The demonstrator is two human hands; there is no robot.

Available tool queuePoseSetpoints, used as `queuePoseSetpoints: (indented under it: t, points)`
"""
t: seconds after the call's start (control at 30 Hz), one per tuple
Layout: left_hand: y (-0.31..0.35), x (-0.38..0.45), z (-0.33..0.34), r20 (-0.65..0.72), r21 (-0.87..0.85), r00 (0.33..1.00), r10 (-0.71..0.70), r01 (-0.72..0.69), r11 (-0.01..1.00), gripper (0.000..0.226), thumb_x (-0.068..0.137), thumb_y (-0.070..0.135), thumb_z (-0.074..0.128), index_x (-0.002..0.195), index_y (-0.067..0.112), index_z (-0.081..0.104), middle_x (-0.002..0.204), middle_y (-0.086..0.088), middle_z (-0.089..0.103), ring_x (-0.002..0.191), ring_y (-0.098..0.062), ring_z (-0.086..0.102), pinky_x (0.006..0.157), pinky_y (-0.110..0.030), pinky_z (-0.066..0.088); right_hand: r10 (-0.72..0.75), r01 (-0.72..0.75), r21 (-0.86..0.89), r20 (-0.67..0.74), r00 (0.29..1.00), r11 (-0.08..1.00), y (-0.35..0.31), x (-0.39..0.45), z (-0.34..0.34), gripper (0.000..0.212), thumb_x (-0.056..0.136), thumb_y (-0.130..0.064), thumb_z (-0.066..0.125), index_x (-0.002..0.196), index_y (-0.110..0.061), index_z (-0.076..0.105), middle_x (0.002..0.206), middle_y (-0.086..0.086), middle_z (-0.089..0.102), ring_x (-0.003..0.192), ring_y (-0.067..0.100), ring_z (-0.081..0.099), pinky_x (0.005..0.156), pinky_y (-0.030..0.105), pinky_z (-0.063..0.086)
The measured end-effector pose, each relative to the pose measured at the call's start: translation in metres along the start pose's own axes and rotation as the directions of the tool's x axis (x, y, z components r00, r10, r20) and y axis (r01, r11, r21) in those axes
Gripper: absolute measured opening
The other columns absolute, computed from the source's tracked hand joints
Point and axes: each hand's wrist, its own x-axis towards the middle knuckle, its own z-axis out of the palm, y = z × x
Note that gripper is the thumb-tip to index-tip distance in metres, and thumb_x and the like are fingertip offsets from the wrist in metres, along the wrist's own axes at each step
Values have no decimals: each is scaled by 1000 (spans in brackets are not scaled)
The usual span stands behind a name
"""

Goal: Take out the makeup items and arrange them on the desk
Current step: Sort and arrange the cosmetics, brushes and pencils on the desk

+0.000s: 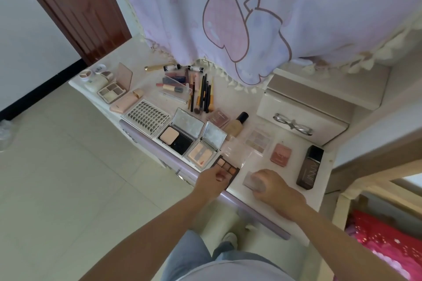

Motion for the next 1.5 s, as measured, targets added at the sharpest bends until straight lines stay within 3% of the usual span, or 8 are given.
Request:
queuePoseSetpoints:
  t: [0.2,0.47,0.6,0.77,0.9,1.2,1.3,1.5]
  points:
    - [48,7,-68,234,-308,956,179,-101,946,51,85,4,57,133,10,42,115,-3,58,96,-14,58,89,-29,50,-146,193,395,-146,978,898,-57,22,-68,39,72,-9,75,109,-8,64,103,0,62,82,5,58,70,1,44]
    - [124,-13,-171,-131,-582,878,461,-445,681,27,85,-4,51,96,17,61,79,10,71,70,-2,67,62,-15,54,-400,584,484,-435,807,652,-154,30,-170,52,62,10,75,103,-19,60,95,-9,60,74,-7,64,75,8,51]
    - [150,-33,-205,-291,-477,762,578,-640,603,31,78,-12,55,94,15,60,78,8,71,71,-7,65,64,-19,54,-485,705,405,-523,701,581,-189,26,-199,46,69,11,69,101,-22,61,102,-3,57,94,2,58,86,8,47]
    - [166,-49,-219,-472,-183,617,629,-767,615,44,71,-14,67,89,25,58,78,10,68,70,3,64,63,-14,53,-412,566,671,-398,820,479,-214,22,-214,20,82,-1,58,80,-17,68,92,13,67,83,19,65,88,33,52]
    - [164,-54,-213,-481,-19,552,681,-784,621,51,65,-6,76,91,32,55,89,7,61,74,6,63,66,-12,53,-433,526,726,-340,835,444,-213,21,-214,10,83,-3,58,79,-8,66,78,9,67,75,22,66,82,32,56]
    - [156,-43,-198,-325,-192,700,636,-707,681,41,74,-10,66,96,24,56,94,-1,59,75,3,65,68,-20,57,-354,501,617,-354,866,607,-196,23,-208,11,77,-3,66,75,-13,64,74,5,66,70,18,66,81,34,56]
    - [153,-33,-199,-299,-450,797,525,-603,659,24,83,-7,55,91,15,60,79,3,68,69,-6,69,63,-20,57,-404,543,340,-400,822,768,-191,22,-209,3,79,-15,66,81,-15,67,81,1,67,81,17,64,81,31,51]
    - [143,-18,-204,-273,-665,870,411,-479,573,23,84,-11,48,78,4,64,69,-2,71,60,-13,68,55,-18,56,-478,605,107,-512,714,789,-202,18,-204,16,79,-19,66,87,-7,73,83,11,71,79,22,64,75,34,50]
